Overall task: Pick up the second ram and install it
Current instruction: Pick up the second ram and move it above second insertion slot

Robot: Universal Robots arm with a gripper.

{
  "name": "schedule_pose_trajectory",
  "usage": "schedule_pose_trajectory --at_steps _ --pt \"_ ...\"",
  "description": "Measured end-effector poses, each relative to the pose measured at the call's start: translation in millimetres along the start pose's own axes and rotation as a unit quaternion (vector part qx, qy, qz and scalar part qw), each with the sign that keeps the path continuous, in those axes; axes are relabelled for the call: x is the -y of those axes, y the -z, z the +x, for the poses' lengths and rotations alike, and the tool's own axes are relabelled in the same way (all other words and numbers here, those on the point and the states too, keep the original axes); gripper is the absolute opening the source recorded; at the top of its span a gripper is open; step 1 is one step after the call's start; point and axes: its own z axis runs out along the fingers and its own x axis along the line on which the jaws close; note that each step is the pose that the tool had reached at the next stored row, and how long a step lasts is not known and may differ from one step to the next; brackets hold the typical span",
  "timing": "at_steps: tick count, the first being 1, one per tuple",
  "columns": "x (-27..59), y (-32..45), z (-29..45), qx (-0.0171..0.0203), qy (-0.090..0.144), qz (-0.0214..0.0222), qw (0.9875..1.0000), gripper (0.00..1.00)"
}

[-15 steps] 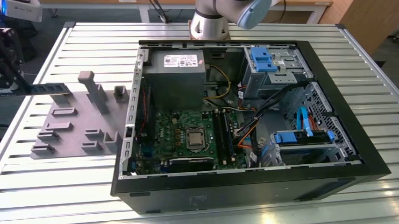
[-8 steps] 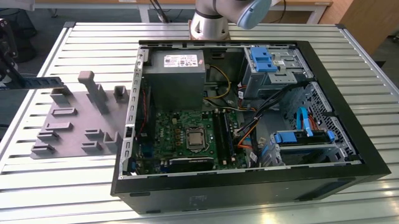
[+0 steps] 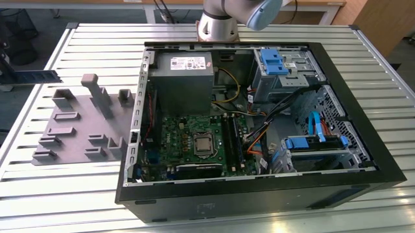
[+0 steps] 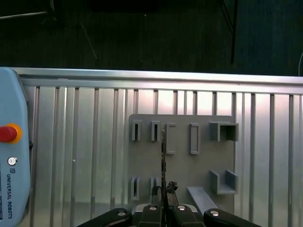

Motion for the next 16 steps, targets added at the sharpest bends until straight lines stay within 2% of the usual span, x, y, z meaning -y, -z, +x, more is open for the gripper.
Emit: schedule_pose_trajectory --at_steps 6,13,16 --pt "-0.3 15.5 -0.6 0.0 0.0 0.0003 1.0 0.14" --pt "-0.3 16.5 -0.7 0.0 0.0 0.0003 1.0 0.14" --pt "2.4 16.7 -0.7 -0.0001 0.0 0.0002 1.0 0.14"
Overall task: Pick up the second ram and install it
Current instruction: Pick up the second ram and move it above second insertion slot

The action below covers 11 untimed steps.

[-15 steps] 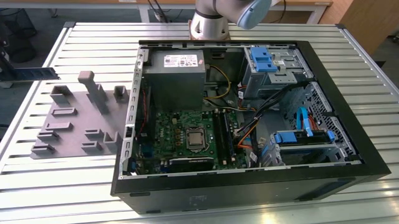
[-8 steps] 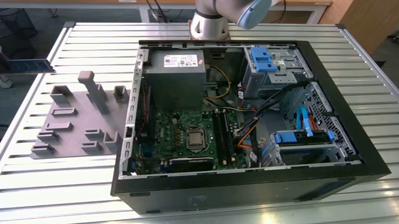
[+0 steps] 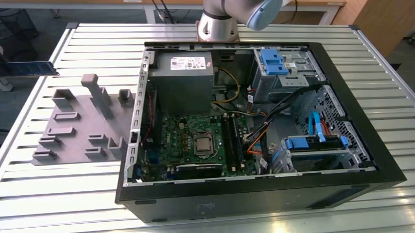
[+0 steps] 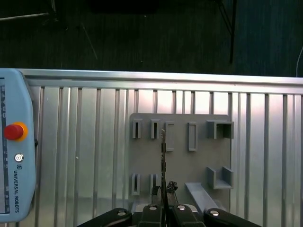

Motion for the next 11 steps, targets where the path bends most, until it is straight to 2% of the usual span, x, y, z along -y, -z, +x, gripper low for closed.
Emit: schedule_pose_trajectory --at_steps 11 --pt "26.1 0.4 0.4 0.0002 0.0 0.0001 1.0 0.14"
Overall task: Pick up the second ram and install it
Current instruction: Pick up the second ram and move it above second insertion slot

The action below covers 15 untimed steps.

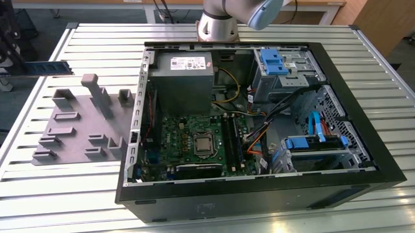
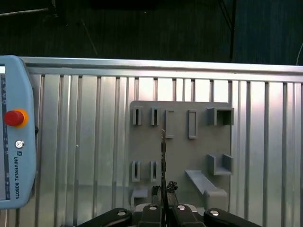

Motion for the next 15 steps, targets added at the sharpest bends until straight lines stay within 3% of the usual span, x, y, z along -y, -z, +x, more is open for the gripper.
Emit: schedule_pose_trajectory --at_steps 15 --pt "35.6 0.6 0.5 0.0 0.0 0.0 1.0 0.14"
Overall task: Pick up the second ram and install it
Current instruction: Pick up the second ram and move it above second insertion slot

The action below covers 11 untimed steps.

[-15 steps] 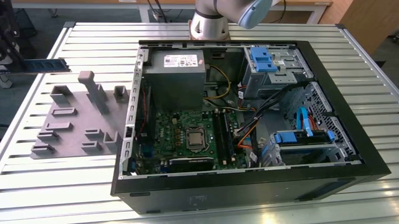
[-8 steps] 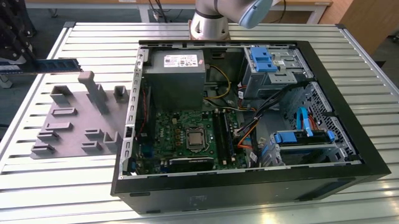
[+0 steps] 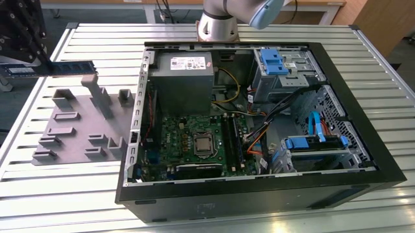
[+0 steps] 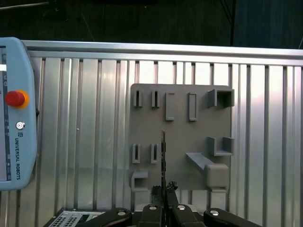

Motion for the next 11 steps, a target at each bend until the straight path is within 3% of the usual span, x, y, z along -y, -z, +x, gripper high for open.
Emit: schedule_pose_trajectory --at_steps 11 --pt "25.3 0.5 0.3 0.0 0.0 0.0 1.0 0.14"
